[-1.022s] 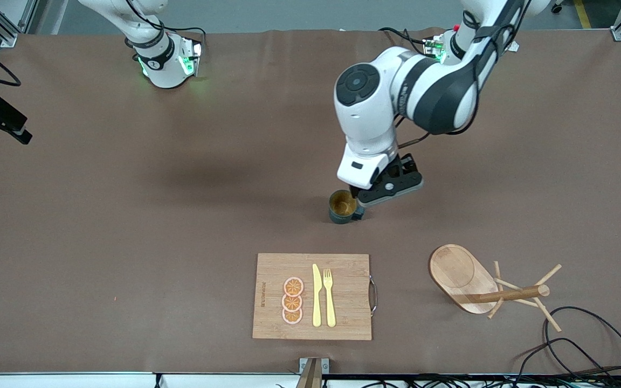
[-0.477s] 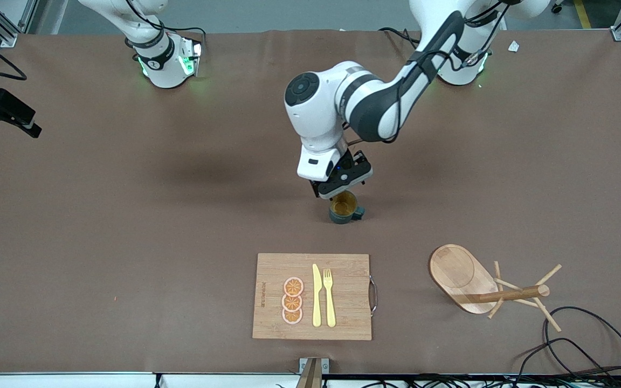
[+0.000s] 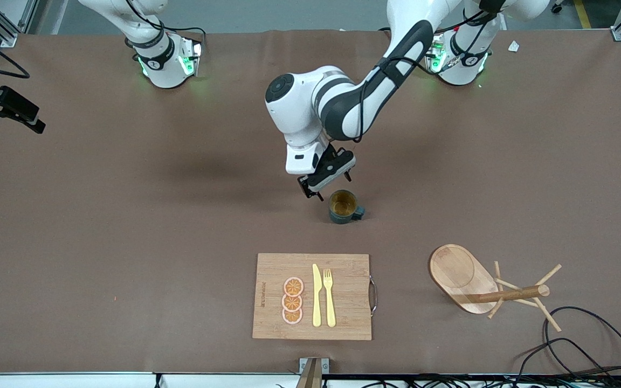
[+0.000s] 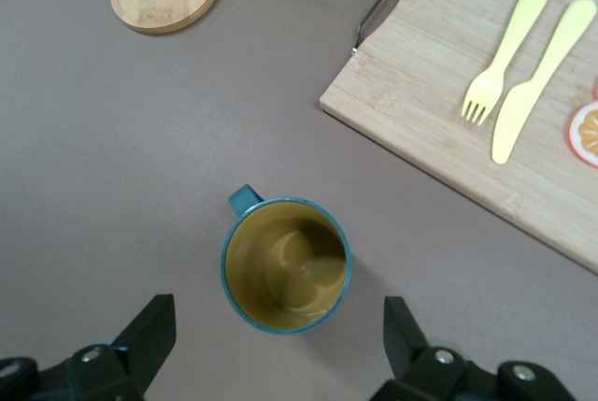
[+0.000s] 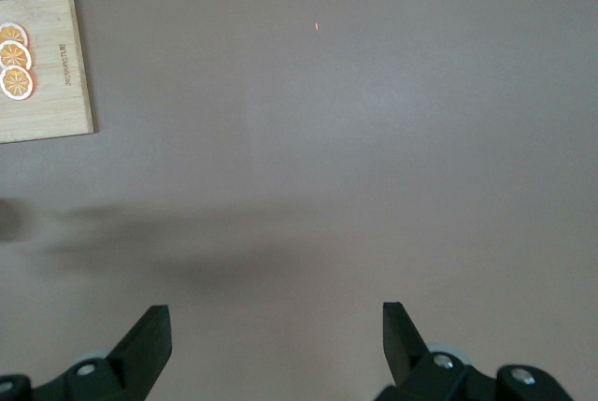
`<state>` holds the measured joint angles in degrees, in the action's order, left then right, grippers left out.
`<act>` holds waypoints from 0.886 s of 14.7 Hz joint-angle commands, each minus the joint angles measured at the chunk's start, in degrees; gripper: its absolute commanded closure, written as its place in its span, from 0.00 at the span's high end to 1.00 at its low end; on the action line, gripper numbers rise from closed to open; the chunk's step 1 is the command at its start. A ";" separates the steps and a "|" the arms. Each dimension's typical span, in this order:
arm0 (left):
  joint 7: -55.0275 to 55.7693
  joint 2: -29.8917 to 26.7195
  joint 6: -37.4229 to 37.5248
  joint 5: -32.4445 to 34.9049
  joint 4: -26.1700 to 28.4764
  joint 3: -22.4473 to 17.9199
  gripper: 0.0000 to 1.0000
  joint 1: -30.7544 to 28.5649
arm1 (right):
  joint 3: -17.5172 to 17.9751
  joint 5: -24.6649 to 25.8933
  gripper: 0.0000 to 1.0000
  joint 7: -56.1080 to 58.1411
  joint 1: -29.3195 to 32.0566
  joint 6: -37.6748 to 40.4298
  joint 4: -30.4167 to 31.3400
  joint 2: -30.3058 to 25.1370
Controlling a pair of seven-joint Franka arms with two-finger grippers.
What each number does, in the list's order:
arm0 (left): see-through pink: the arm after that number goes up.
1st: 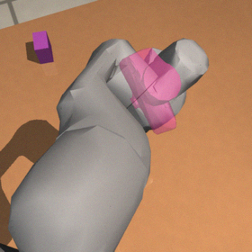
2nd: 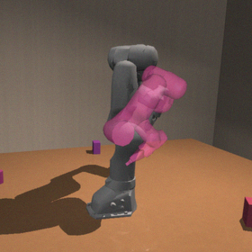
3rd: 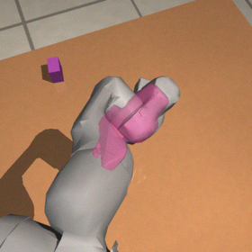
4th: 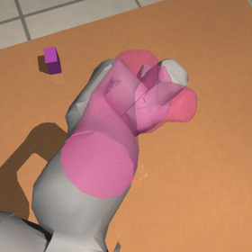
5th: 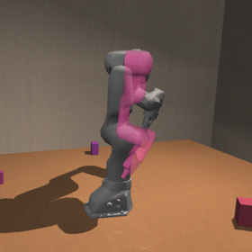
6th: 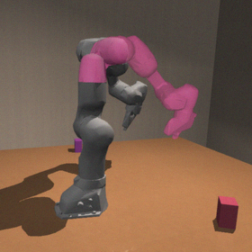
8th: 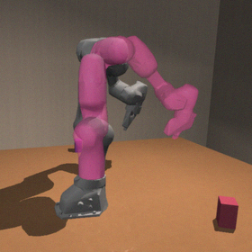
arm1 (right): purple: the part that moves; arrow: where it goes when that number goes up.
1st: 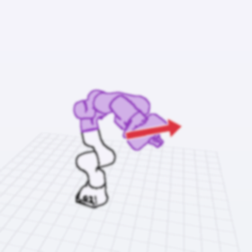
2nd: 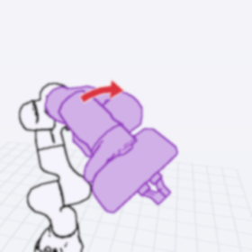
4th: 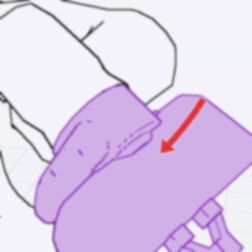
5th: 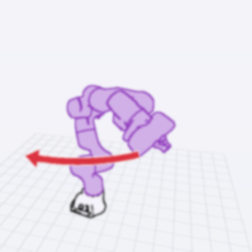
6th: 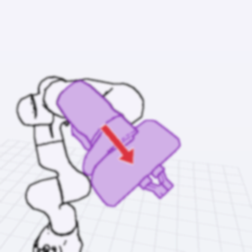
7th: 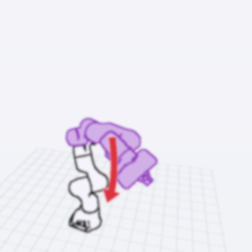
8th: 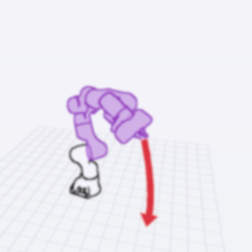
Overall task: Pass cup and hang on rack
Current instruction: 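Lower the left gripper and grasp the teal mug rim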
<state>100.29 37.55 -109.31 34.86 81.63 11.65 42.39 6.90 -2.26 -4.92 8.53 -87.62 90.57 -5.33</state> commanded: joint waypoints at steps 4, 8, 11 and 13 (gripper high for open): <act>10.43 3.13 -0.47 6.95 -0.51 -0.49 0.99 3.05 | 0.57 -0.64 1.00 0.43 1.04 0.35 -0.22 -0.12; 16.23 3.84 0.15 9.88 -0.33 -0.40 0.99 5.33 | 0.48 -0.38 1.00 0.35 1.13 -0.88 -0.13 -0.12; 27.39 6.47 0.32 15.47 -0.07 -0.75 1.00 7.78 | 0.57 -0.29 1.00 0.43 0.96 -0.97 -0.22 -0.12; 29.43 9.63 3.38 20.32 -0.07 -0.75 1.00 9.80 | 0.57 -0.29 1.00 0.43 0.96 -0.97 -0.22 -0.12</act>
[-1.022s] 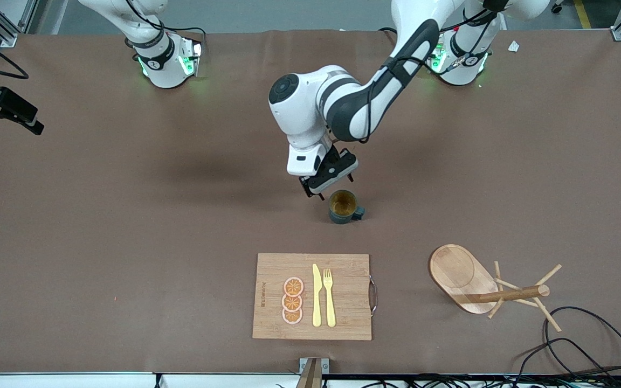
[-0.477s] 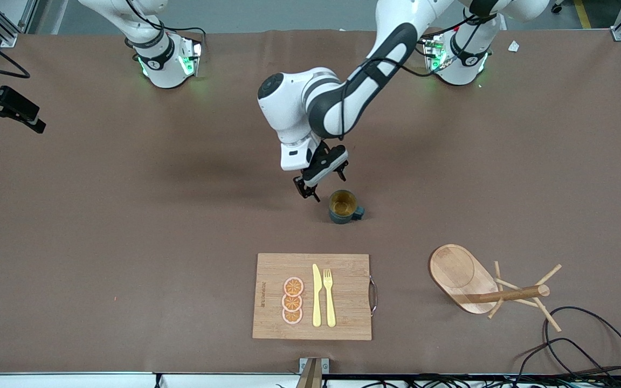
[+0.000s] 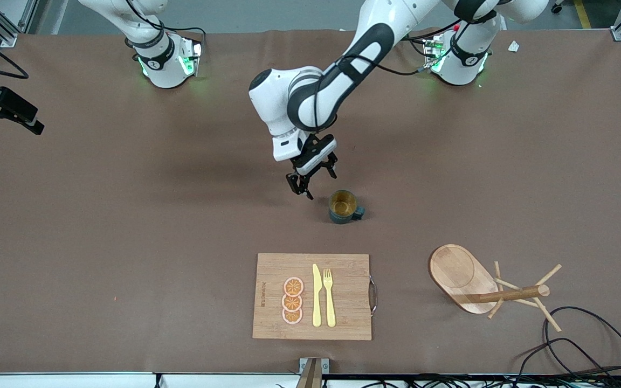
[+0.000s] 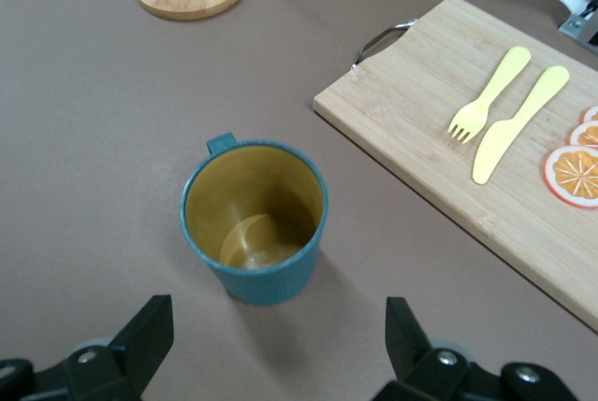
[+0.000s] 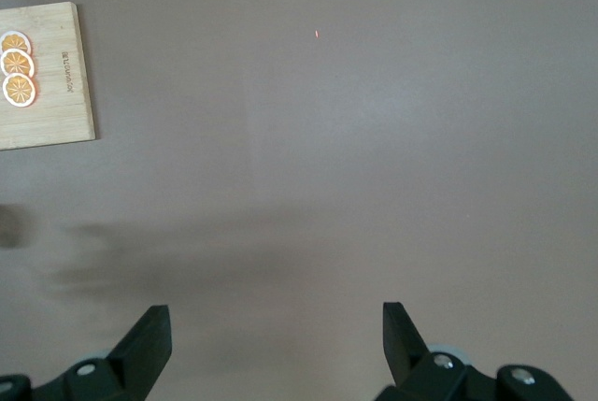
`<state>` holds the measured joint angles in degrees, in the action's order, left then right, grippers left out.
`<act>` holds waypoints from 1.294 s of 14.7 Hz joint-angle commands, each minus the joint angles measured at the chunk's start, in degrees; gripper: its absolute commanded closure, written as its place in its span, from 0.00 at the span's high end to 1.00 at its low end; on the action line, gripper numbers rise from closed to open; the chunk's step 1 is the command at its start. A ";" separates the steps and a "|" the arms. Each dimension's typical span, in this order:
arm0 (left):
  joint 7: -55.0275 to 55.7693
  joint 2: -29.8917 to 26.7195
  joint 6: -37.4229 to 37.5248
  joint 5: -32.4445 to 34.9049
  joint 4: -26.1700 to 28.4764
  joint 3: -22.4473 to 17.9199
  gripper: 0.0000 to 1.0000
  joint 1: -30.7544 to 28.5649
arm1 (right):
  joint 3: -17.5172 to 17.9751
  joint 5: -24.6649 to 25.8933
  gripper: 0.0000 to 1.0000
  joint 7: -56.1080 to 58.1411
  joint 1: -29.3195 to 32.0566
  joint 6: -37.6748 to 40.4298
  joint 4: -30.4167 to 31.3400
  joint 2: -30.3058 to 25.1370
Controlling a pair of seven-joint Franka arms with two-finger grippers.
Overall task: Pass cup and hang on rack
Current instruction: 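Lower the left gripper and grasp the teal mug rim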
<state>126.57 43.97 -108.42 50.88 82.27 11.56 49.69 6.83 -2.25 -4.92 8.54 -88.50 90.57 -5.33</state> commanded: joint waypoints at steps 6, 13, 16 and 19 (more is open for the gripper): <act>6.14 5.24 7.60 9.92 -0.80 -0.84 1.00 4.63 | 0.73 -0.30 1.00 0.35 0.78 0.09 -0.22 -0.12; 6.76 8.76 9.36 13.01 -1.32 -1.37 1.00 5.24 | 0.73 -0.39 1.00 0.26 0.96 0.35 -0.04 -0.12; 8.17 11.21 9.36 17.39 -2.02 -1.37 1.00 5.24 | 0.73 -0.39 1.00 0.17 0.96 0.53 -0.04 -0.12; 8.61 12.54 9.36 20.30 -2.82 -1.37 1.00 5.07 | 0.73 -0.39 1.00 0.17 0.96 0.53 0.04 -0.12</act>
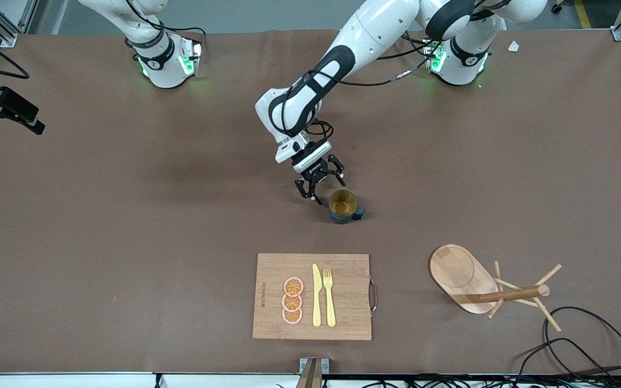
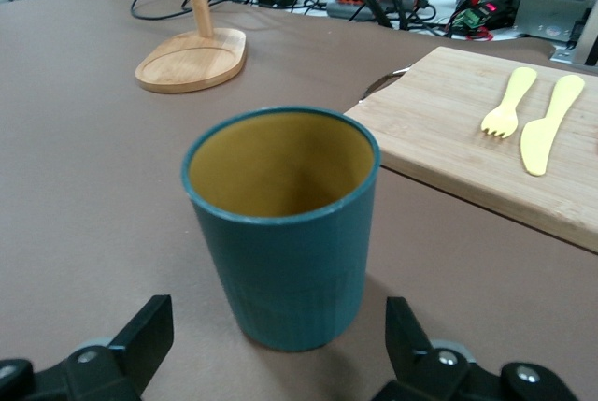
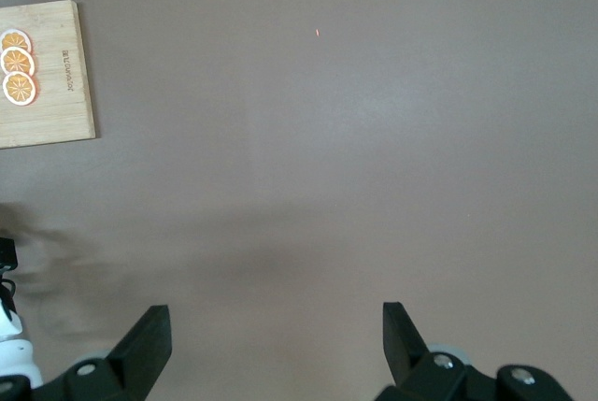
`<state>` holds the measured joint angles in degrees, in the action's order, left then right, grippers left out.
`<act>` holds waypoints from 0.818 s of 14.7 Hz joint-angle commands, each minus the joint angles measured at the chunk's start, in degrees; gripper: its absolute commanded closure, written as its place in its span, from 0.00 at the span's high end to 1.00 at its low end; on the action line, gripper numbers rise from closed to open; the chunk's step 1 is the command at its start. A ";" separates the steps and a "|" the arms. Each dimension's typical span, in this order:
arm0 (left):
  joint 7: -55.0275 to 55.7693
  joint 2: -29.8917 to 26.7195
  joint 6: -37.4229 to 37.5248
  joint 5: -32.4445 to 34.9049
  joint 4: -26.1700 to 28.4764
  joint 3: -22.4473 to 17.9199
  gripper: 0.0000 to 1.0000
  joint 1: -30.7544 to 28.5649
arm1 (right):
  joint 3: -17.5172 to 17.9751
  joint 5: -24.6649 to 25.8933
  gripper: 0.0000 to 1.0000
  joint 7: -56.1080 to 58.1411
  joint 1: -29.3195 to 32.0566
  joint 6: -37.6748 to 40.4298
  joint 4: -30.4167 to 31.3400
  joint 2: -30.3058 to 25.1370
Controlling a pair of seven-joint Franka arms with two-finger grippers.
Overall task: Pass cup and hang on rack
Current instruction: 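Lower the left gripper and grasp the teal mug rim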
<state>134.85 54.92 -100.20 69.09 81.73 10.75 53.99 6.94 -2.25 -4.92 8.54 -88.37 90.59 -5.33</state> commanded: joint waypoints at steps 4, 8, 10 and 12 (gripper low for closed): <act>0.33 2.03 1.15 2.54 -2.55 -3.19 1.00 1.56 | 0.54 -0.56 1.00 0.18 1.04 0.66 0.02 -0.12; 0.33 3.52 1.15 4.99 -2.37 -4.24 1.00 1.56 | 0.36 -0.74 1.00 0.18 1.13 0.66 0.37 -0.12; 0.15 3.70 1.23 5.00 -2.63 -5.22 1.00 1.56 | 0.36 -0.83 1.00 0.09 1.04 1.10 0.29 -0.12; -0.20 3.79 1.15 5.00 -2.81 -5.39 1.00 1.56 | 0.36 -0.91 1.00 0.18 1.05 1.19 0.37 -0.21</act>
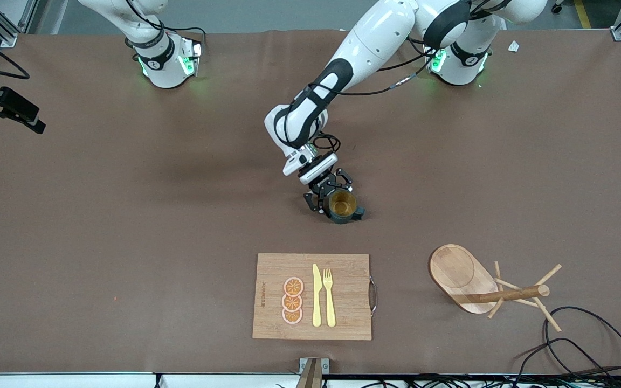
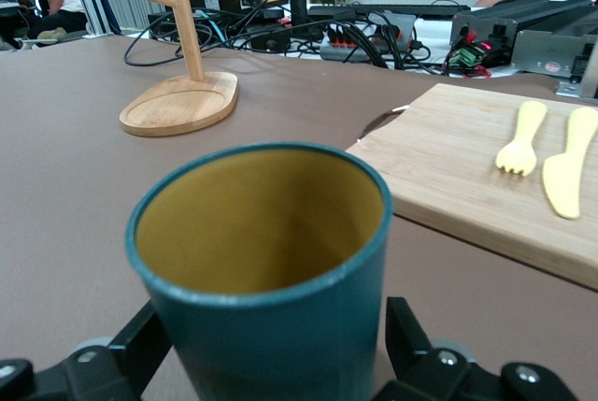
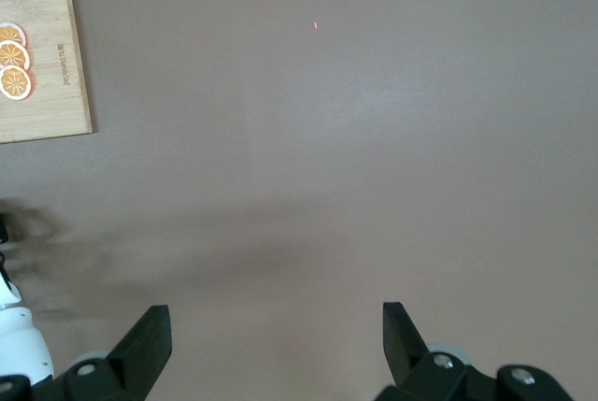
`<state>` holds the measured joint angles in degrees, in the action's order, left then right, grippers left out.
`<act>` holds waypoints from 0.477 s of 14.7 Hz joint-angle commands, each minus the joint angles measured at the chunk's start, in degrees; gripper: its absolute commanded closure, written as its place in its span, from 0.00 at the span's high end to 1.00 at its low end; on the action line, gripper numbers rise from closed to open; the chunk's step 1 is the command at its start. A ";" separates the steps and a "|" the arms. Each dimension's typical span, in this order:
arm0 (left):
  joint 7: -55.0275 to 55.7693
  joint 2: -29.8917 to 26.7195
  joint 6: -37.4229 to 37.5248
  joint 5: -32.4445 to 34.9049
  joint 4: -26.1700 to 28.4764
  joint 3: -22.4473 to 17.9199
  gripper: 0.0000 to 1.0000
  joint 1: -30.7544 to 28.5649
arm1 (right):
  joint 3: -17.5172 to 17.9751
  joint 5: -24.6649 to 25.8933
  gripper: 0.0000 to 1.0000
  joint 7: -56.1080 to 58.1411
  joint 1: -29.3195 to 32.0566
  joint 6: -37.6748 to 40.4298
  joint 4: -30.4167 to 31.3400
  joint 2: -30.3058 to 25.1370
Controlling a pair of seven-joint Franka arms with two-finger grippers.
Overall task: Pass cup and hang on rack
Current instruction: 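Lift the teal mug with the left gripper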
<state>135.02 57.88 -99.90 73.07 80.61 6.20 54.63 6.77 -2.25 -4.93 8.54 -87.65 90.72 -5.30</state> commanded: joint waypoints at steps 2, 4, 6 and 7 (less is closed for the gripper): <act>-0.37 1.01 0.84 1.29 -1.69 -0.84 1.00 0.83 | 0.52 -0.91 1.00 0.18 1.04 0.46 0.16 -0.24; -0.63 0.92 0.85 1.46 -1.69 -0.84 1.00 0.83 | 0.52 -0.91 1.00 0.10 1.13 0.64 0.16 -0.24; -0.72 1.01 0.84 1.46 -1.60 -0.84 0.90 0.83 | 0.52 -0.83 1.00 0.10 1.04 0.81 0.25 -0.24; -0.72 1.27 0.84 1.46 -1.51 -0.84 0.82 0.83 | 0.52 -0.91 1.00 0.10 1.04 0.81 0.25 -0.24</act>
<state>134.91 58.04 -99.90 73.36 80.28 5.94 54.67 6.77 -2.25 -4.93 8.54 -87.11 90.72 -5.29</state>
